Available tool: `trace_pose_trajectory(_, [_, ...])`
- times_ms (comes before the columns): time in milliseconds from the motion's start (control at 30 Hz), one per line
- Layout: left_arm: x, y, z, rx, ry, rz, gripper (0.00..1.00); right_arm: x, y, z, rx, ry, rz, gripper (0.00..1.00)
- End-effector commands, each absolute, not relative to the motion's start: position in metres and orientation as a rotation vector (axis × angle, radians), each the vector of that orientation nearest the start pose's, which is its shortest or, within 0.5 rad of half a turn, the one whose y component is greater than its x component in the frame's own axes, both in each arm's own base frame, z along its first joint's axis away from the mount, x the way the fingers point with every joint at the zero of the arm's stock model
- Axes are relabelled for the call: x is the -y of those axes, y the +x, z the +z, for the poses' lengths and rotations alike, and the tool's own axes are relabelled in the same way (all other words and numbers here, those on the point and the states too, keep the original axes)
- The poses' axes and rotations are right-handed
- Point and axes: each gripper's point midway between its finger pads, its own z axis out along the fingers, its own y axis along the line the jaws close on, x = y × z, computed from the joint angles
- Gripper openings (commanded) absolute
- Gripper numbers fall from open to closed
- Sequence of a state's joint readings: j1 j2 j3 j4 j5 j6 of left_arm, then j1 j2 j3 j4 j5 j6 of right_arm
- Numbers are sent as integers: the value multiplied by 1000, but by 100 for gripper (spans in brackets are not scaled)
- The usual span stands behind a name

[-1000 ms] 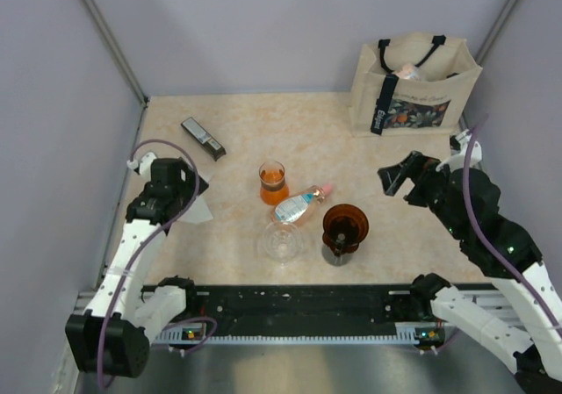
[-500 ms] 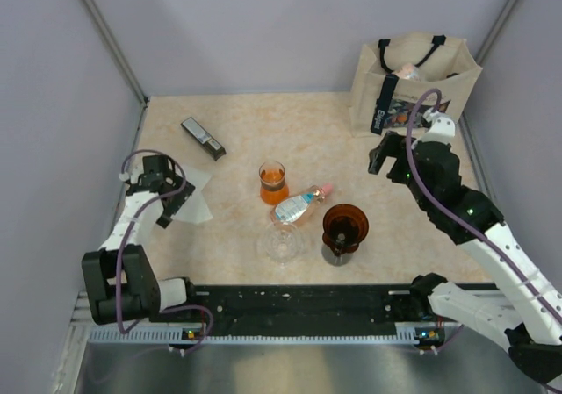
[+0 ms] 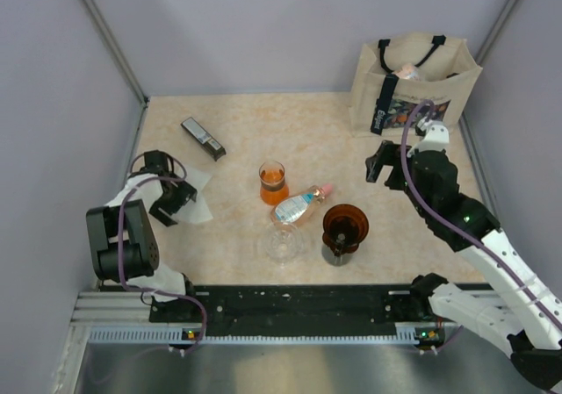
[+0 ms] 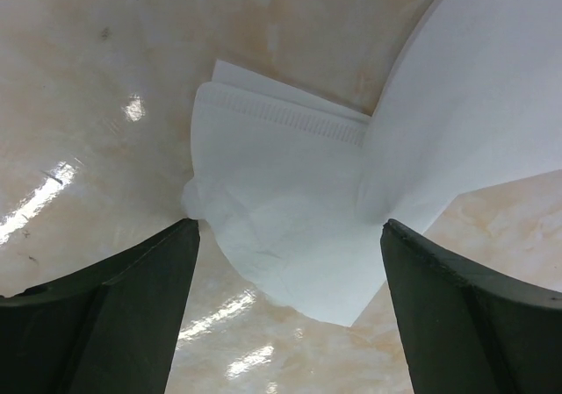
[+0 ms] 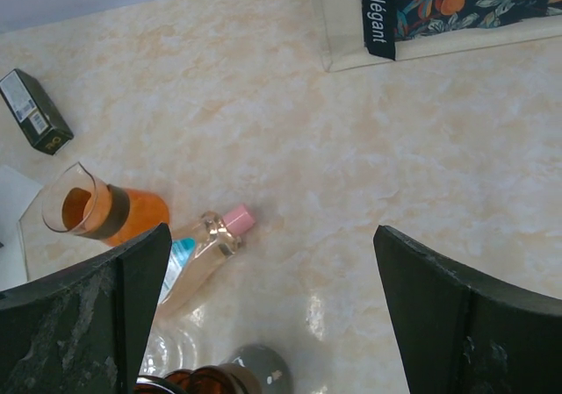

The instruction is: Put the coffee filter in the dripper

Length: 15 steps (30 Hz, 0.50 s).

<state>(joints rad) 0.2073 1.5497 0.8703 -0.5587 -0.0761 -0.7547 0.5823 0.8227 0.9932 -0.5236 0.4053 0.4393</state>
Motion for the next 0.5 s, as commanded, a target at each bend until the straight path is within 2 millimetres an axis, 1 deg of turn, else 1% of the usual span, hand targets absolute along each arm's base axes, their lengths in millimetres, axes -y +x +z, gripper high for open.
trace_pose_trajectory(0, [-27,295,1,-2551,-1281,-105,89,-102,270,299,-1836,157,257,99])
trace_pose_trajectory(100, [-21,294,1,-2567,-1258,-92,88,-101,271,298,-1832,154,241,99])
trace_pose_trajectory(267, [-16,296,7,-2605,-1193,-14,88,-100,275,292,-1843,154,215,99])
trace_pose_trajectory(367, [-6,295,5,-2655,-1165,0,86,-99,276,289,-1849,156,199,99])
trace_pose_trajectory(467, [-1,295,2,-2691,-1151,24,83,-98,277,288,-1850,159,194,99])
